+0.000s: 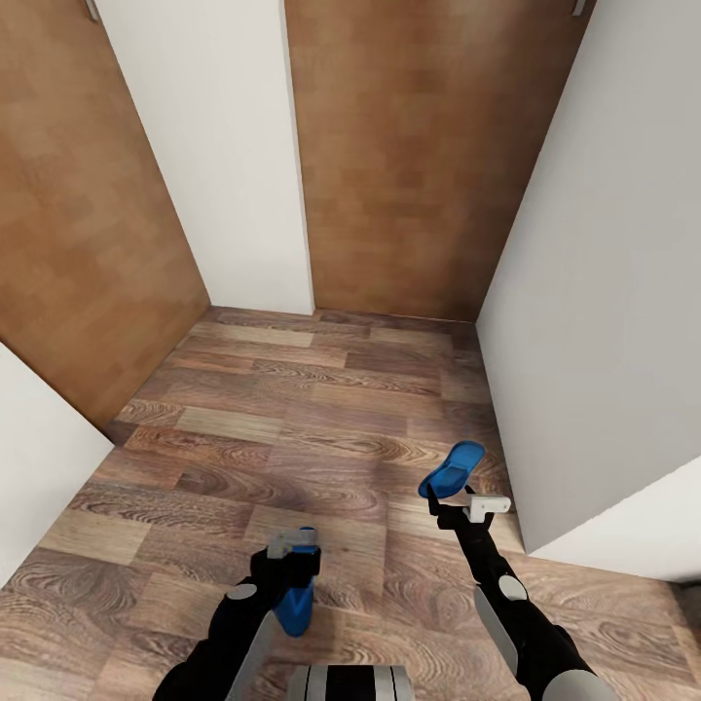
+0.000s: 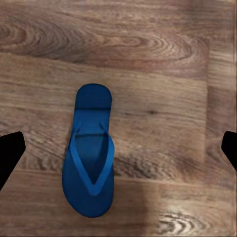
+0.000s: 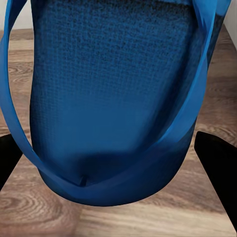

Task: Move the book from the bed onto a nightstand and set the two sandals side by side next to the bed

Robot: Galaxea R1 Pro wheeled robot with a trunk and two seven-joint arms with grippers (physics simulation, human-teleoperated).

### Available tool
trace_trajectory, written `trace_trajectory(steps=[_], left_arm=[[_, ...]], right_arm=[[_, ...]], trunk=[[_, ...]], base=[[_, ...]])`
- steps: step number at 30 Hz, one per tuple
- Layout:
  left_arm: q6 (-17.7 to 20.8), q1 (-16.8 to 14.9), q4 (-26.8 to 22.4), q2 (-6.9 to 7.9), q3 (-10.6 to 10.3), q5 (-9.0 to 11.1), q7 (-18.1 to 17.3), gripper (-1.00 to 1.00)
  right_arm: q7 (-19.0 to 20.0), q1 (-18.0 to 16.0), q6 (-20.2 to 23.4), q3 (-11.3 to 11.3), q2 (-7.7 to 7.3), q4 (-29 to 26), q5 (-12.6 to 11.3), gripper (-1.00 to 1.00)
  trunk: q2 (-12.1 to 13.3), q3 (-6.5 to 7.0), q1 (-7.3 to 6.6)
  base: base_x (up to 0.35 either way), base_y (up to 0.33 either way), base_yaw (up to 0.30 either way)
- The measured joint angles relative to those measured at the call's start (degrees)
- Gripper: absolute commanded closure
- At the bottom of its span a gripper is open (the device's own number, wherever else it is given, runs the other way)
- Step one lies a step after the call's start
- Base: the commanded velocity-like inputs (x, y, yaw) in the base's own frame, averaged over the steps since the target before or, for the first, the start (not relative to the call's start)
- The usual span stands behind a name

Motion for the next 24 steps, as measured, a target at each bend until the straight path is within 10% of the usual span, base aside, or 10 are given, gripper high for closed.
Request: trace_trajectory(steps=[10, 24], left_arm=[[9.3, -6.5, 1.4, 6.74, 1.7, 1.2, -13.6, -1.00], [8.5, -6.9, 3.5, 7.52, 4.4, 0.9, -14.2, -1.00]], right_arm=[[0.0, 0.0, 0.0, 0.0, -0.02, 0.0, 0.0, 1.00], [0.0, 0.0, 0.0, 0.0, 0.00, 0.0, 0.0, 1.00]], trunk=[[0.0, 0.00, 0.00], [0.0, 0.00, -0.01]], base=[[0.000, 0.000, 0.000], [0.031, -0.041, 0.000]])
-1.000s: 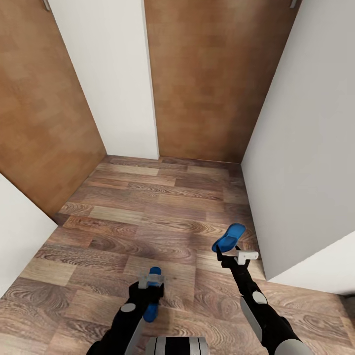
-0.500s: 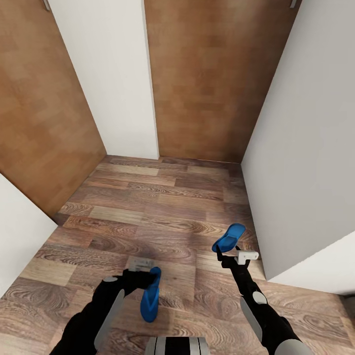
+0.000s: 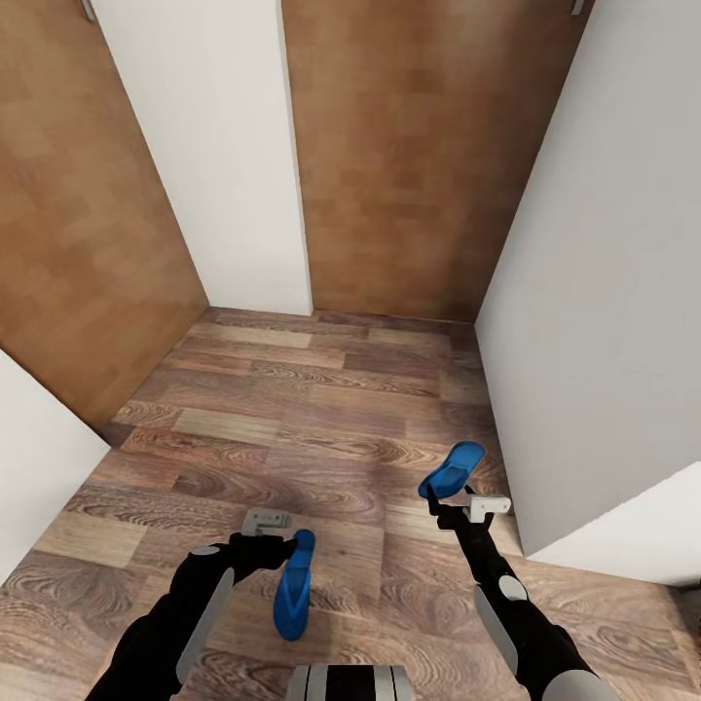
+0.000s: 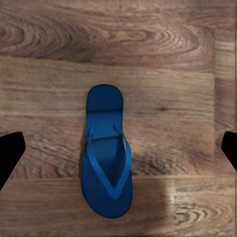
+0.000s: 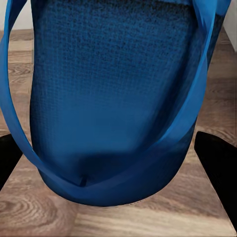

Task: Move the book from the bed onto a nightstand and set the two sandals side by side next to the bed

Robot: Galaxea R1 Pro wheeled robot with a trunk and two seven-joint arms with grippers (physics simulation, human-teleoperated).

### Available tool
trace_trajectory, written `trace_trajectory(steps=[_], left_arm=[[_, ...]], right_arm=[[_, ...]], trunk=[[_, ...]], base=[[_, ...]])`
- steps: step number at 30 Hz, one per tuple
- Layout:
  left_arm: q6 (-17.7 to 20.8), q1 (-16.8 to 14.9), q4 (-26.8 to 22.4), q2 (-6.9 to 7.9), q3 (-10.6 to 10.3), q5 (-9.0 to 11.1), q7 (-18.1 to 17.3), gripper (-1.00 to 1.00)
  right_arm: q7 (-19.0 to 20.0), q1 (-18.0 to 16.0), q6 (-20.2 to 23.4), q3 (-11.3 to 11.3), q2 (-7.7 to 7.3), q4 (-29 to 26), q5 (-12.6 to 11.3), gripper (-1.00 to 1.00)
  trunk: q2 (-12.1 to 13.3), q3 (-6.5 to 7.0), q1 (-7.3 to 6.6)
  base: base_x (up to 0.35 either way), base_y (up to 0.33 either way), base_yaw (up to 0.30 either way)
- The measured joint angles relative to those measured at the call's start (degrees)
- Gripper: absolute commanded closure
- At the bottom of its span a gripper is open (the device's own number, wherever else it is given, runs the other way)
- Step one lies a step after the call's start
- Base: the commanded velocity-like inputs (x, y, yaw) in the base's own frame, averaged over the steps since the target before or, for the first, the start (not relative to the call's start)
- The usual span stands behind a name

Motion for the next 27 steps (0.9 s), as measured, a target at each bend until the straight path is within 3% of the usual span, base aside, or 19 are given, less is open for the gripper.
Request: trace_trajectory(steps=[21, 24, 27], left_arm=[[0.0, 0.0, 0.0, -0.07, -0.2, -0.2, 0.1, -1.00], [-0.1, 0.0, 2.2, 0.20, 0.0, -0.2, 0.2, -1.00], [-0.1, 0.0, 3.6, 1.42, 0.1, -0.3, 0.2, -1.00]], right_arm=[[0.0, 0.0, 0.0, 0.1, 0.01, 0.0, 0.0, 1.00], [0.0, 0.0, 0.0, 0.1, 0.00, 0.0, 0.0, 1.00], [0.0, 0.0, 0.0, 0.1, 0.02, 0.0, 0.0, 1.00]], trunk=[[0.0, 0.00, 0.01], [0.0, 0.00, 0.01], [0.0, 0.00, 0.01]], base=[[0.009, -0.095, 0.000], [0.000, -0.006, 0.000], [0.000, -0.001, 0.000]])
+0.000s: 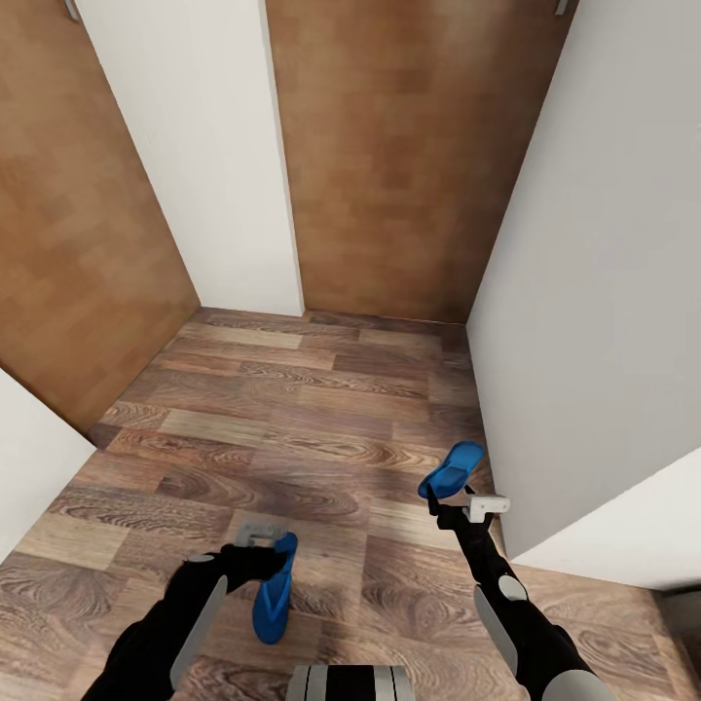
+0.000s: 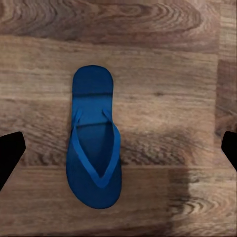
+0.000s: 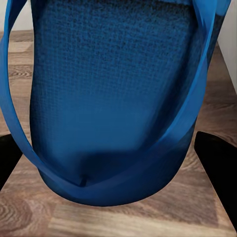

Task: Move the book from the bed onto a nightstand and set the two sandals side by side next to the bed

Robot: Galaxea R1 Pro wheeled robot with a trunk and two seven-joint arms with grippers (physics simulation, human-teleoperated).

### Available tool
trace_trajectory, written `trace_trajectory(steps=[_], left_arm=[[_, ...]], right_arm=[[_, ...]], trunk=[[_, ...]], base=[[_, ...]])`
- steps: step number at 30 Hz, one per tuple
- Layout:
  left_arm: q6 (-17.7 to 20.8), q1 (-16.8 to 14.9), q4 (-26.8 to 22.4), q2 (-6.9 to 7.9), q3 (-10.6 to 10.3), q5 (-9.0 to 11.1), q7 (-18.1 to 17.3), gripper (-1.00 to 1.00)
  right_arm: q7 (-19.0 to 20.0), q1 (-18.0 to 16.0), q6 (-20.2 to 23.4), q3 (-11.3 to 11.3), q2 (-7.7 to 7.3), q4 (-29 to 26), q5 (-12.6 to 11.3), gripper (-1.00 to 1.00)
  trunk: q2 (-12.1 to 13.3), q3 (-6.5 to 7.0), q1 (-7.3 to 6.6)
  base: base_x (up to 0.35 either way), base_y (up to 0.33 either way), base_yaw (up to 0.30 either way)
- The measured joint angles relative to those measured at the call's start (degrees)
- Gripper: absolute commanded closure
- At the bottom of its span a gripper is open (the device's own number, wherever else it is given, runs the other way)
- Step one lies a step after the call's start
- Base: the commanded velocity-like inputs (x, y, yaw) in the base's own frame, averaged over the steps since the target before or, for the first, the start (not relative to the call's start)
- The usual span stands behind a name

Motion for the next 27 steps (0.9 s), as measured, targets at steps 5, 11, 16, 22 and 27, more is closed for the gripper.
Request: trace_trajectory(steps=[5, 11, 16, 22, 27], left_arm=[[0.0, 0.0, 0.5, 0.77, -0.1, 0.0, 0.0, -1.00], [0.0, 0.0, 0.6, 0.82, -0.2, 0.0, 0.0, -1.00], [0.0, 0.0, 0.6, 0.78, -0.2, 0.0, 0.0, -1.00], [-0.1, 0.0, 0.6, 0.70, -0.2, 0.0, 0.0, -1.00], [-0.7, 0.0, 0.6, 0.70, -0.2, 0.0, 0.1, -1.00]], right_arm=[[0.0, 0.0, 0.0, -0.1, -0.02, 0.0, 0.0, 1.00], [0.0, 0.0, 0.0, -0.1, -0.04, 0.0, 0.0, 1.00], [0.0, 0.0, 0.0, 0.0, -0.01, 0.0, 0.0, 1.00], [0.0, 0.0, 0.0, 0.0, 0.00, 0.0, 0.0, 1.00], [0.0, 0.0, 0.0, 0.0, 0.00, 0.0, 0.0, 1.00]], trunk=[[0.0, 0.00, 0.00], [0.0, 0.00, 0.00], [0.0, 0.00, 0.00], [-0.1, -1.10, 0.13], [-0.1, -2.21, 0.26]], base=[[0.000, 0.000, 0.000], [0.000, 0.000, 0.000], [0.000, 0.000, 0.000], [0.000, 0.000, 0.000], [0.000, 0.000, 0.000]])
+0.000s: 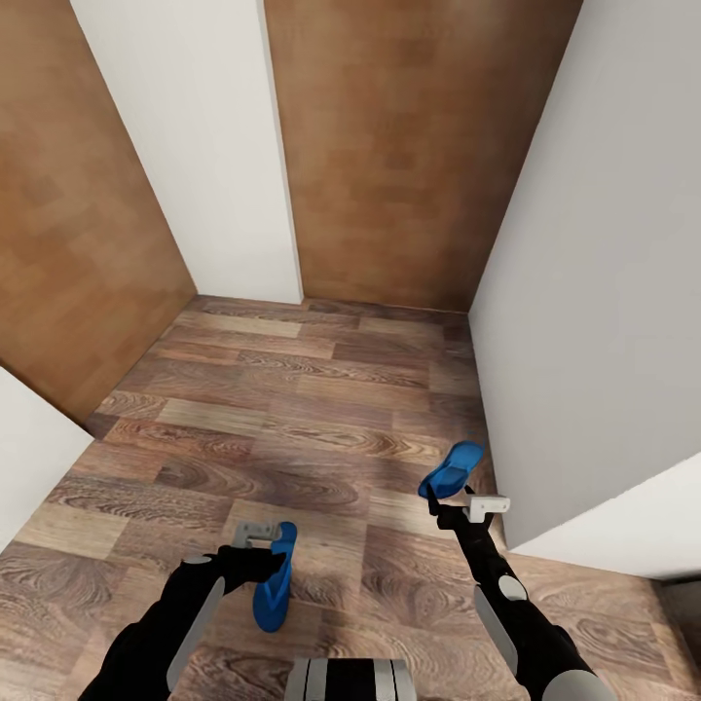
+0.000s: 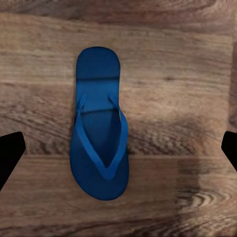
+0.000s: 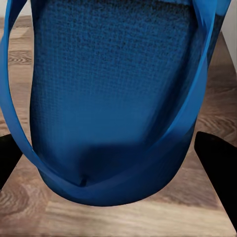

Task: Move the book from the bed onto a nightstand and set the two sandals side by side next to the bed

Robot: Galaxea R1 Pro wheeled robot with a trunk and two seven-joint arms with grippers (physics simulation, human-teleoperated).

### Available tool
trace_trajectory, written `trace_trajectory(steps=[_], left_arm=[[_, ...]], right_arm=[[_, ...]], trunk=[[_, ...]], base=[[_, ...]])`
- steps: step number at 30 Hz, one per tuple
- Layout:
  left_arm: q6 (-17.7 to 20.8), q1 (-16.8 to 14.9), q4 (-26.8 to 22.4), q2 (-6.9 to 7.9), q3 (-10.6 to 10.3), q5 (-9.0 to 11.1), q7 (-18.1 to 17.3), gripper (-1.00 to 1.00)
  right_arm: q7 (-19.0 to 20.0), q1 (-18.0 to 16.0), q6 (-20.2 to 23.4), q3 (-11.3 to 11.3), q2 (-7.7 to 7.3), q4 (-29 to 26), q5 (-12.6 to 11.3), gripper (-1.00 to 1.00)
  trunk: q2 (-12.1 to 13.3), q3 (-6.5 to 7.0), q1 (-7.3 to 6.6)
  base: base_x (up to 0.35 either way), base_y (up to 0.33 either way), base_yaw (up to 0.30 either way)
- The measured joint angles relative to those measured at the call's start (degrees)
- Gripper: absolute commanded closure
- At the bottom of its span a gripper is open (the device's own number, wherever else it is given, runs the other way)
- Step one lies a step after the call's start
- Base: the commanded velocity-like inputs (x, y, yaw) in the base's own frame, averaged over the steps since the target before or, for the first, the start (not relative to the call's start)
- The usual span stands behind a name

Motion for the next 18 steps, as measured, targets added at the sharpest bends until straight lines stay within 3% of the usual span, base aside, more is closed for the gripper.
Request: trace_trajectory(steps=[18], left_arm=[[-0.9, 0.0, 0.1, -0.09, -0.1, 0.0, 0.0, -1.00]], right_arm=[[0.0, 0.0, 0.0, 0.0, 0.00, 0.0, 0.1, 1.00]], trunk=[[-0.2, -3.77, 0.43]], base=[[0.000, 0.000, 0.000]])
